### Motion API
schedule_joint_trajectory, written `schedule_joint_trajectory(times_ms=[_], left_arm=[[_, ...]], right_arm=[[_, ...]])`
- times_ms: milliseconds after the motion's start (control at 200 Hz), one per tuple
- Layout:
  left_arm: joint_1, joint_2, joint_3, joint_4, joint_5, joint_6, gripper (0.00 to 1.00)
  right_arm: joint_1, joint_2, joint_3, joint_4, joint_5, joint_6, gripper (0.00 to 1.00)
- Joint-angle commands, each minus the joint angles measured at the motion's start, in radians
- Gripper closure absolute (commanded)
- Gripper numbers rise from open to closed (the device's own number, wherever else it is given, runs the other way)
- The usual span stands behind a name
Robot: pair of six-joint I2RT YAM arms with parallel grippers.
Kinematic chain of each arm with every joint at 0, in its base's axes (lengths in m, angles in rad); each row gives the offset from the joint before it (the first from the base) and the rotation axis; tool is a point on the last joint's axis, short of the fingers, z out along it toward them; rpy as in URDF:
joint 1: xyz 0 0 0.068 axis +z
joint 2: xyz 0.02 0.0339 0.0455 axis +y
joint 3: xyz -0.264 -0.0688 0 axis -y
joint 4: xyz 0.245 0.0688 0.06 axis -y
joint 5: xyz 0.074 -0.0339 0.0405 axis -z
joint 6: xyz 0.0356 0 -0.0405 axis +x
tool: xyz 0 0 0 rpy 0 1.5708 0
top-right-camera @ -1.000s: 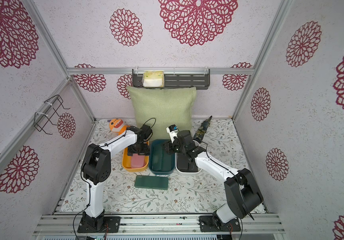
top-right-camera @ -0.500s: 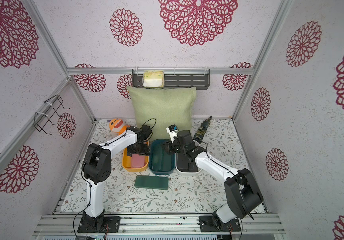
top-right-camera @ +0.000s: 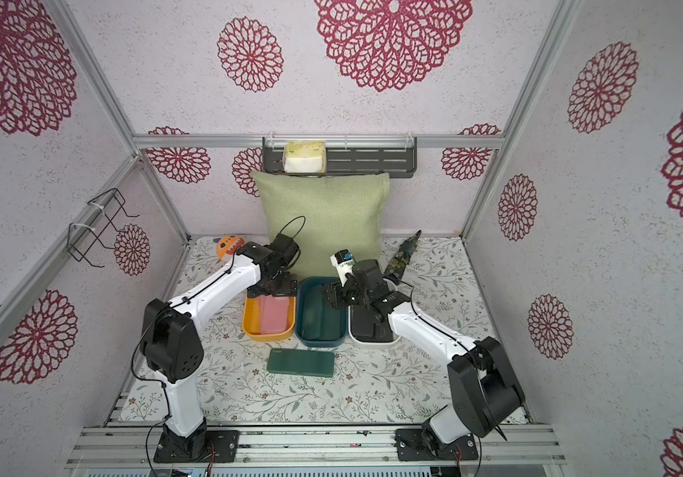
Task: Place the pencil cases by color into the storage box
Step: Place the pencil case at the storage box, then pick up the pencil case from the center of the board.
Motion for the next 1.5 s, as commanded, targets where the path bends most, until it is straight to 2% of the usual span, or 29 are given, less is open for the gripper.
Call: schedule_joint_trajectory(times_ms=[0, 70, 185, 395, 605, 765, 885, 1236, 1496], left_arm=[[-0.014, -0.108, -0.061, 0.066, -0.064, -0.015, 0.03], [-0.014, -0.189, -0.144, 0.149, -0.078, -0.022, 0.02], [-0.014, -0.331, -0.3, 0.316, -0.08, -0.028, 0.03], [0.004, -0.538, -0.489, 0.485, -0.081, -0.039, 0.03], [0.065, -0.636, -0.593, 0.551, 0.015, -0.054, 0.03], [0.094, -0.686, -0.669, 0.619, 0.076, -0.046, 0.03], [0.111, -0.718, -0.705, 0.651, 0.116, -0.031, 0.03], [0.148, -0.795, -0.775, 0.7, 0.183, -0.014, 0.02], [0.168, -0.83, -0.795, 0.698, 0.204, 0.001, 0.03]], right_arm=[[0.001, -0.065, 0.01, -0.067, -0.025, -0.094, 0.47], [0.011, -0.08, 0.01, -0.12, -0.051, -0.164, 0.44], [0.05, -0.092, 0.019, -0.213, -0.078, -0.276, 0.33], [0.167, -0.089, 0.009, -0.295, -0.075, -0.44, 0.3], [0.284, -0.104, -0.022, -0.31, -0.099, -0.601, 0.27], [0.351, -0.093, -0.018, -0.357, -0.081, -0.71, 0.19], [0.384, -0.044, 0.017, -0.394, -0.049, -0.743, 0.15], [0.494, 0.227, 0.209, -0.498, 0.097, -0.795, 0.13], [0.531, 0.332, 0.293, -0.541, 0.163, -0.78, 0.11]])
